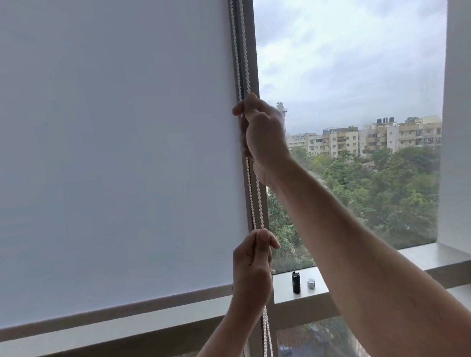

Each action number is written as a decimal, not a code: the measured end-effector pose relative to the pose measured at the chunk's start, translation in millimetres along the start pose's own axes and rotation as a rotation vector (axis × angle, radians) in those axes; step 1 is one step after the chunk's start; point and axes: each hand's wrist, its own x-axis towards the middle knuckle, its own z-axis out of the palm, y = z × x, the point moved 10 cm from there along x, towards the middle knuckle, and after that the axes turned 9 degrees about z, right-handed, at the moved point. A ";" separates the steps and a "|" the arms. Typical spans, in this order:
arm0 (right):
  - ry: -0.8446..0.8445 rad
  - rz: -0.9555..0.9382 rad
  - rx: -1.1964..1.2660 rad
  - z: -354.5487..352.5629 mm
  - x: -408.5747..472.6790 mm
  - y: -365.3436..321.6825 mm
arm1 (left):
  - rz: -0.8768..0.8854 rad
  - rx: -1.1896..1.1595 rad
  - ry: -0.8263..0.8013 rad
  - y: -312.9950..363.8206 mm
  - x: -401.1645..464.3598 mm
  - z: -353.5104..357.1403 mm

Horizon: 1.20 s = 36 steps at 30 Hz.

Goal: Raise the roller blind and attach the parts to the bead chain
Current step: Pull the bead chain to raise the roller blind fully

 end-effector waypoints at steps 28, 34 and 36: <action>0.009 -0.163 -0.111 -42.0 -79.3 105.9 | 0.060 -0.024 0.042 117.1 164.8 32.3; -0.108 -0.051 -0.165 -45.5 -58.0 106.5 | 0.213 0.077 0.133 133.6 158.7 25.0; -0.092 0.022 -0.159 -54.0 -43.3 101.8 | 0.224 0.113 0.130 127.9 151.1 22.7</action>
